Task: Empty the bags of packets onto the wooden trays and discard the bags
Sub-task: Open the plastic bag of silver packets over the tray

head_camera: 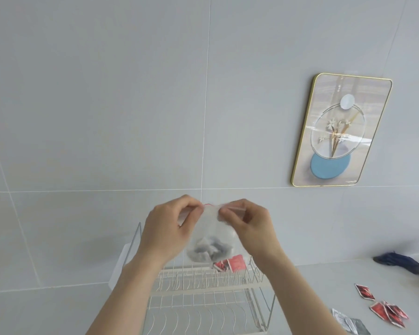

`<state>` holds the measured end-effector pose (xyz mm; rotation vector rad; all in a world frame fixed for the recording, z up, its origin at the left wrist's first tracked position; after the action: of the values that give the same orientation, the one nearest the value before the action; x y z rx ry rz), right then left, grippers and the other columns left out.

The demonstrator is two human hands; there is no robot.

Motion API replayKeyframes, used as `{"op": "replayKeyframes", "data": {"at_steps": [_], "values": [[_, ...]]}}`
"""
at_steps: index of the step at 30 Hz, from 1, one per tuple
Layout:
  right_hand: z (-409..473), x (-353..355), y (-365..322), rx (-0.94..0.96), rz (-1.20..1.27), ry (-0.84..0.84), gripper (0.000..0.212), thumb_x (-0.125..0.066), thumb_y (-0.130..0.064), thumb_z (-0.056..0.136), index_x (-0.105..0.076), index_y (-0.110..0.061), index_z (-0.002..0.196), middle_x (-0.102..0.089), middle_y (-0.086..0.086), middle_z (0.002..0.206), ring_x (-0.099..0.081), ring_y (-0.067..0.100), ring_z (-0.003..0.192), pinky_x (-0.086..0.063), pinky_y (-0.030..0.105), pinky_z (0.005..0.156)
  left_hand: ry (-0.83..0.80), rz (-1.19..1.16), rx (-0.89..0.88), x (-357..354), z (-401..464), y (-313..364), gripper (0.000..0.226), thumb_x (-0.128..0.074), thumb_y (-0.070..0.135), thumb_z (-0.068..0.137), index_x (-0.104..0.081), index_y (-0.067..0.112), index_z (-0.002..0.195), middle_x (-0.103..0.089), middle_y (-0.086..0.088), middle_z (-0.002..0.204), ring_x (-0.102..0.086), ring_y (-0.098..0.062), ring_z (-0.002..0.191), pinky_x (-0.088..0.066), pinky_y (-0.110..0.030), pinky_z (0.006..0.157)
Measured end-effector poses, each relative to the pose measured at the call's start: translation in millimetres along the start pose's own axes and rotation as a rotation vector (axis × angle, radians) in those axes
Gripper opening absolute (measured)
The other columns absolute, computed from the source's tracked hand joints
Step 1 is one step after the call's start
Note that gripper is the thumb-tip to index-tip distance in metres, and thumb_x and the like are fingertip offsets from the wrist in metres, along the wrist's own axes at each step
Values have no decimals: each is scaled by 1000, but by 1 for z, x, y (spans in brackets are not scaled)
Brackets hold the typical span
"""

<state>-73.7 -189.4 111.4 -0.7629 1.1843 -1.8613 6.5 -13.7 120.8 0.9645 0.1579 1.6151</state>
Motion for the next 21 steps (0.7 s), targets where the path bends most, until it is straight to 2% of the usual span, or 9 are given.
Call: {"op": "replayKeyframes", "data": {"at_steps": [2,4,8,10,12,15,17,19,21], "values": [[-8,7,-19,-9,149,-41,9,-70,-9,92,-74,-1,95,-81,8,83,-78,27,87,-61,35,86,-18,-198,29,9,0,22,15,-63,33,96,-73,26,88,-78,13,83,-75,-2,82,-59,-32,74],[-18,14,-23,-44,200,-85,15,-67,-10,94,-72,3,98,-79,10,80,-76,26,83,-61,39,87,-90,-318,94,13,-4,36,18,-61,30,98,-75,24,89,-79,6,84,-76,-9,80,-59,-33,75],[-43,23,-1,-152,139,-163,20,-67,-15,95,-75,4,97,-73,33,96,-71,32,84,-58,51,89,-366,-402,302,2,-31,36,16,-62,22,97,-78,25,94,-78,-6,85,-70,-21,73,-53,-27,67],[-59,25,17,-212,133,-185,21,-68,-14,94,-74,6,97,-71,35,99,-70,38,86,-57,55,90,-501,-483,393,-9,-54,29,16,-64,16,96,-78,22,97,-76,-13,85,-64,-17,66,-53,-25,60],[-76,27,36,-272,127,-229,22,-69,-13,94,-73,8,98,-72,36,100,-71,43,89,-57,51,90,-593,-538,466,-22,-77,20,17,-65,12,95,-79,20,101,-76,-12,86,-65,-15,68,-55,-26,61],[-102,31,65,-370,105,-279,22,-71,-15,92,-73,7,96,-75,29,94,-71,31,84,-58,37,80,-670,-604,571,-37,-110,6,18,-64,9,95,-79,16,102,-77,-14,86,-69,-16,71,-57,-27,64],[-118,31,82,-428,75,-261,26,-77,-22,87,-73,3,92,-73,31,93,-69,25,84,-54,34,78,-697,-649,659,-46,-130,-2,17,-63,6,96,-79,11,100,-77,-9,82,-71,-17,73,-57,-26,64],[-133,30,98,-483,-17,-147,29,-84,-29,80,-72,-6,94,-73,24,95,-70,20,87,-54,29,77,-685,-635,744,-56,-149,-11,17,-63,5,95,-79,9,96,-77,-10,81,-72,-18,75,-57,-25,65],[-153,25,111,-572,-129,64,31,-86,-31,78,-69,-19,101,-75,3,97,-72,15,90,-55,23,74,-626,-590,832,-68,-166,-20,17,-63,5,94,-79,8,91,-76,-14,78,-70,-16,72,-55,-24,63]]}}
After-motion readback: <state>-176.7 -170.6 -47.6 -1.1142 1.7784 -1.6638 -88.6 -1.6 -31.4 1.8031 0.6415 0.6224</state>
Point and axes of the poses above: each hand's wrist, its own z-axis towards the middle knuckle, its own x-axis out of the back of the hand, y = z × x, the point moved 2 cm from there along z, towards the middle knuckle
